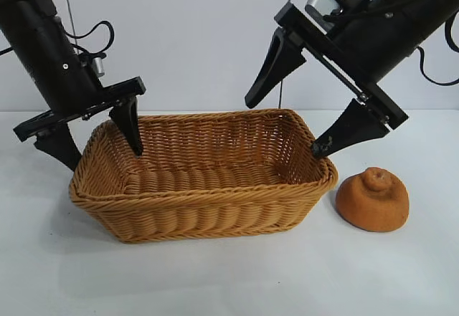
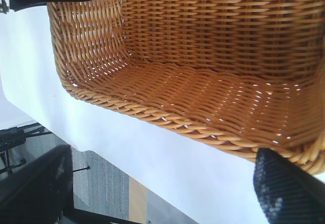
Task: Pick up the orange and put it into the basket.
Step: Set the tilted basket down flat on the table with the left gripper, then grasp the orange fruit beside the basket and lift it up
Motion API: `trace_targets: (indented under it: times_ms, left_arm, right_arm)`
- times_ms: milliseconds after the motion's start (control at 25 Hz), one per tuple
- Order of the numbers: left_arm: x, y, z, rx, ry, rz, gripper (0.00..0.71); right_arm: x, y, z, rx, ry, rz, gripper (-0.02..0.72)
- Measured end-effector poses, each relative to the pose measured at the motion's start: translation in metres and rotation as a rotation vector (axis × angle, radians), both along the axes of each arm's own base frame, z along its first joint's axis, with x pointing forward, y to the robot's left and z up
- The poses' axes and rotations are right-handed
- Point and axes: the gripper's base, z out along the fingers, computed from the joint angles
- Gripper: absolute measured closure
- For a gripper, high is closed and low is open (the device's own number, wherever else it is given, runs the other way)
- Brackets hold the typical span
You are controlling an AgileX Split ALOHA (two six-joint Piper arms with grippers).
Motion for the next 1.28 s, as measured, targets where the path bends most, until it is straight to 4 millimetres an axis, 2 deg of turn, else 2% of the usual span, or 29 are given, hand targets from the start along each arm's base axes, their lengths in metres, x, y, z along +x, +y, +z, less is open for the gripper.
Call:
trace_targets:
  times_ms: [120, 240, 440, 560, 680, 760, 920, 1280]
  left_arm:
    - [0.001, 0.012, 0.035, 0.032, -0.079, -0.003, 0.119]
    - [0.002, 0.038, 0.06, 0.107, -0.136, 0.018, 0.119]
    - [-0.001, 0.079, 0.075, 0.234, -0.167, 0.07, 0.119]
    - [-0.005, 0.088, 0.085, 0.234, -0.186, 0.093, 0.119]
    - [-0.016, 0.088, 0.091, 0.234, -0.193, 0.087, 0.119]
    - [-0.028, 0.088, 0.093, 0.237, -0.185, 0.069, 0.119]
    - [-0.066, 0.089, 0.097, 0.246, -0.166, 0.027, 0.119]
    - [-0.182, 0.09, 0.107, 0.252, -0.193, 0.004, 0.119]
  right_arm:
    - [0.0, 0.0, 0.0, 0.0, -0.001, -0.001, 0.042]
    - [0.0, 0.0, 0.0, 0.0, -0.001, -0.001, 0.042]
    - [0.0, 0.0, 0.0, 0.0, -0.001, -0.001, 0.042]
    - [0.0, 0.0, 0.0, 0.0, -0.001, -0.001, 0.042]
    - [0.0, 0.0, 0.0, 0.0, -0.001, -0.001, 0.042]
    - [0.0, 0.0, 0.0, 0.0, -0.001, -0.001, 0.042]
    - [0.0, 0.0, 0.0, 0.001, -0.001, -0.001, 0.042]
    - [0.0, 0.0, 0.0, 0.0, -0.001, -0.001, 0.042]
